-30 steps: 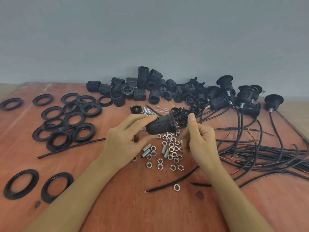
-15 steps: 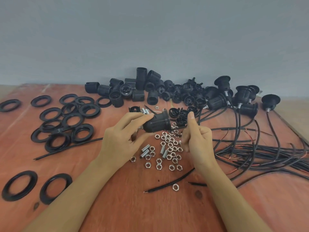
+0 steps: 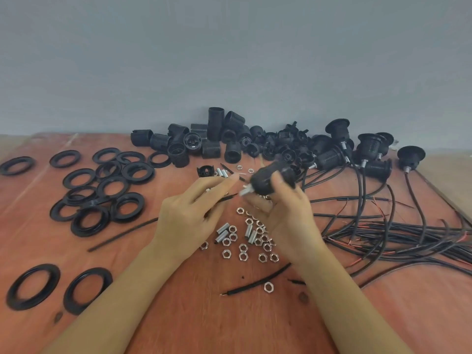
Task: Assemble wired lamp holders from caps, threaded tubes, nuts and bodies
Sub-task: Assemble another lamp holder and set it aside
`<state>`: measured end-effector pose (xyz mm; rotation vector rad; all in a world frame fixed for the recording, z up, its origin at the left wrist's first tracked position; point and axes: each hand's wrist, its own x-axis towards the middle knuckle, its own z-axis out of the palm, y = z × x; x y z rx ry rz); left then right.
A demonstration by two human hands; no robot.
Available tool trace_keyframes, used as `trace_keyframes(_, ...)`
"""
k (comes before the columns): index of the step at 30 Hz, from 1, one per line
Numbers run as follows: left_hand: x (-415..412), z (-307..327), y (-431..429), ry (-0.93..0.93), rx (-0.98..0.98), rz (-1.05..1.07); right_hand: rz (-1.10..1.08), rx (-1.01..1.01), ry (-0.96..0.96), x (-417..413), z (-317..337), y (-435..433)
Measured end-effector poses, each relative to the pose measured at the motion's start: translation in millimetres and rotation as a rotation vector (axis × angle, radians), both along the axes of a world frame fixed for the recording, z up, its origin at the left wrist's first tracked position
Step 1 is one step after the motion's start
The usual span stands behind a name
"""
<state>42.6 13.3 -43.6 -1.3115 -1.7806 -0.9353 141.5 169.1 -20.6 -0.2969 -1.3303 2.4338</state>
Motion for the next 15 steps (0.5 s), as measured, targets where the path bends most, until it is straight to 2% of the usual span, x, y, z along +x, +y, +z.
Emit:
trace_keyframes(2, 1, 2, 0, 0.009, 0.011, 0.035, -0.060, -0.142, 0.069, -1, 13, 14)
trace_keyframes(6, 3, 4, -1, -0.011, -0.005, 0.058, -0.316, -0.339, 0.207, 0, 50, 68)
trace_keyframes(8, 4, 4, -2, -0.038, -0.008, 0.027, -0.375, -0.398, 0.134, 3, 68, 111)
trace_keyframes(11, 4, 2, -1, -0.092, -0.010, 0.021, -0.366, -0.197, -0.123, 6, 88, 174)
trace_keyframes(13, 2, 0, -1, -0.123, -0.010, 0.047, -0.449, 0.079, -0.344, 4, 93, 199)
trace_keyframes(15, 0, -2, -1, -0.149, -0.008, 0.072, -0.568, 0.345, -0.483, -2, 87, 213)
